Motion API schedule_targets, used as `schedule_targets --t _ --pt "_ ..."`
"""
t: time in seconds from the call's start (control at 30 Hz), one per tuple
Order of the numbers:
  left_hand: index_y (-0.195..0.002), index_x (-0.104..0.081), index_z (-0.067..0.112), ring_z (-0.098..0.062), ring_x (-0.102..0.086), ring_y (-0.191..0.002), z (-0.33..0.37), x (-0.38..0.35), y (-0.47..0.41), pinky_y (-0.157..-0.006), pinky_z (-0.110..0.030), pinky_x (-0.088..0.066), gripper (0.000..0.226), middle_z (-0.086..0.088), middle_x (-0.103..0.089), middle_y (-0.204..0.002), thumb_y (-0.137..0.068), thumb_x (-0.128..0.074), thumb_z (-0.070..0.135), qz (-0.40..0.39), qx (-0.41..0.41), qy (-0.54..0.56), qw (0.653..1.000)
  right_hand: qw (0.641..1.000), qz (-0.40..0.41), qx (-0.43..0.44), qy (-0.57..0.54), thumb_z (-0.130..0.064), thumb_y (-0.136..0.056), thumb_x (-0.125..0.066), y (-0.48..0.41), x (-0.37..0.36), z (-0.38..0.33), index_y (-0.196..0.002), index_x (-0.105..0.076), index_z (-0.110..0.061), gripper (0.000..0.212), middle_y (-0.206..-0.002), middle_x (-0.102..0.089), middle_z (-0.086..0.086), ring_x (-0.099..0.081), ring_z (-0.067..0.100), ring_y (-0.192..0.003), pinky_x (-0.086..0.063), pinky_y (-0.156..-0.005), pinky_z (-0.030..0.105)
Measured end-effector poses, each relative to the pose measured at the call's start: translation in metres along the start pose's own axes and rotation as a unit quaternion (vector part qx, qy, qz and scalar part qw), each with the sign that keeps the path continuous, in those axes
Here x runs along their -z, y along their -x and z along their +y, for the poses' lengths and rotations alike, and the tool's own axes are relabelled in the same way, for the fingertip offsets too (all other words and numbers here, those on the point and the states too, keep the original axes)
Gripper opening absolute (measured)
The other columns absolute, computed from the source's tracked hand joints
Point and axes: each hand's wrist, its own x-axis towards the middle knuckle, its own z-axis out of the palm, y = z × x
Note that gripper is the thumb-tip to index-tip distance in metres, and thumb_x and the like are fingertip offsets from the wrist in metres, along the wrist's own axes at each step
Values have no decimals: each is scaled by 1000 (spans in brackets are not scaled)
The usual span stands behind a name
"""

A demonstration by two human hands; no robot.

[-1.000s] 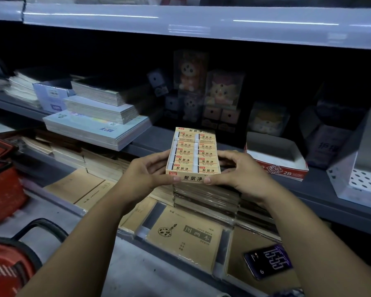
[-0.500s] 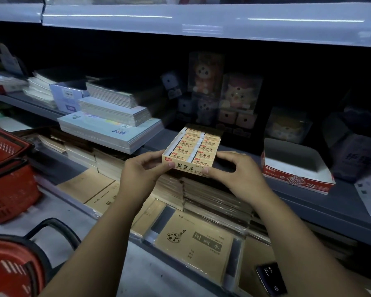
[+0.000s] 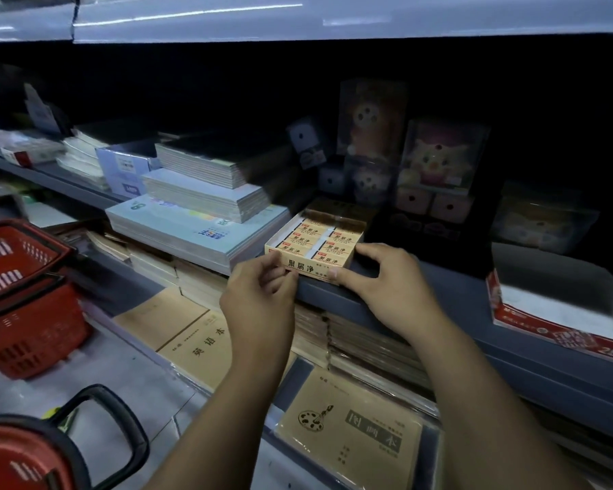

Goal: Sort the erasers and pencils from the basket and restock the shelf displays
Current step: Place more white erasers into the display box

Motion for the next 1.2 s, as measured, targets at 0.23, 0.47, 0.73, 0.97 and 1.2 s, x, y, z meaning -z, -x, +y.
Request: schedule_targets --t 0.23,0.47,0.73,0.97,1.2 --pt "-126 -71 16 11 -62 -104 -7 -6 -5 -94 -4 -45 36 5 -70 -124 -92 -71 7 12 -50 -51 997 999 9 14 30 -45 -89 -73 -16 -17 -7 -133 -64 -28 48 -131 -62 -12 -46 -3 -107 -36 -80 16" --pt "-120 -75 19 25 -57 -90 -11 -5 -12 -86 5 -39 32 8 -74 -108 -91 -69 7 23 -43 -74 996 999 5 16 30 -42 -89 -74 -18 -19 -6 -131 -65 -25 47 -130 -61 -12 -43 -5 -102 -30 -71 5" --pt "-127 -69 22 3 -65 -94 -2 7 -17 -87 -16 -56 36 9 -70 -104 -92 -71 15 -52 -38 -72 995 999 -24 3 41 -36 -91 -73 -9 -7 -16 -138 -60 -20 51 -138 -58 -5 -47 3 -113 -33 -86 13" --pt "-140 -55 26 -15 -51 -124 11 58 -15 -106 -39 -47 54 5 -58 -131 -90 -73 32 -159 -142 -253 943 995 -11 54 79 -28 -92 -71 24 4 -29 -128 -64 -22 37 -127 -60 -8 -53 8 -112 -39 -88 20" --pt "-145 -48 28 -25 -46 -124 27 138 -7 -103 -43 -43 62 0 -53 -139 -89 -67 48 -247 -193 -496 810 969 -51 138 198 -33 -96 -65 76 -11 -63 -148 -45 -19 57 -149 -44 -5 -41 17 -134 -38 -112 35"
